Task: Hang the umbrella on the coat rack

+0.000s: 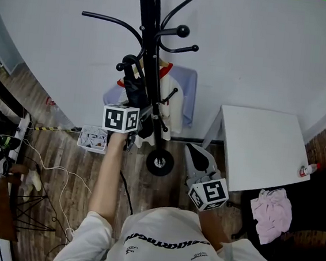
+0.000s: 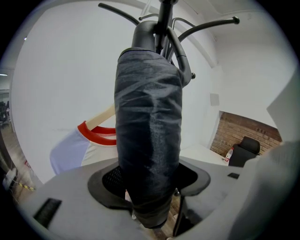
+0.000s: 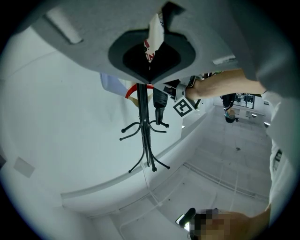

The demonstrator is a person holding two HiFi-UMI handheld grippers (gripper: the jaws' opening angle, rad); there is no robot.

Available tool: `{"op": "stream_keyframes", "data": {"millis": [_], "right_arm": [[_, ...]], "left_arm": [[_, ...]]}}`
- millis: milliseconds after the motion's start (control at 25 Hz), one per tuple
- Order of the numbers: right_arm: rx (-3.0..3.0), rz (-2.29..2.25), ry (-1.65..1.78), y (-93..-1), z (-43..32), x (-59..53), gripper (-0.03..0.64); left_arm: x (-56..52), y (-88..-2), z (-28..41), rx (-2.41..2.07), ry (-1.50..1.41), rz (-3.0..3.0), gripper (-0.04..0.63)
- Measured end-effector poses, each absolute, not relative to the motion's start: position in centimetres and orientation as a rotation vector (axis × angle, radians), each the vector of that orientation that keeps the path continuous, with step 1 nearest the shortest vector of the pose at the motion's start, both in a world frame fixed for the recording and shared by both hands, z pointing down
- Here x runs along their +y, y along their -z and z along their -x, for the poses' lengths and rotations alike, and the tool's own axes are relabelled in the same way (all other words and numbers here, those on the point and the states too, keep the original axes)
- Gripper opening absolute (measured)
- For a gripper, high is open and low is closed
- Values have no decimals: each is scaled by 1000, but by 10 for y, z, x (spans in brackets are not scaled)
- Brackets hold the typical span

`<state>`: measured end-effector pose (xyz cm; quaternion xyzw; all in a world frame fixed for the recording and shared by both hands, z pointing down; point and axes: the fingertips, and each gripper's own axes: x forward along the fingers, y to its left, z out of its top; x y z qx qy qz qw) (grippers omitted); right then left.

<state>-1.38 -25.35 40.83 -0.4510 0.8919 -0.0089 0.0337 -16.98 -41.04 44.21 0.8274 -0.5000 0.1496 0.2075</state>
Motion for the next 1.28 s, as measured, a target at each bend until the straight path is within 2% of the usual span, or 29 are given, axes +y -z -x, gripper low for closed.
{"op": "stream_keyframes", "data": {"millis": [440, 1280], "right_arm": [[2733, 1402, 35, -411, 7, -258, -3], [2730, 1426, 26, -412, 1, -262, -3]], "left_arm": [[-432, -448, 157, -1379, -363, -2348, 258], [-466, -442, 167, -1613, -107, -2494, 276]]}}
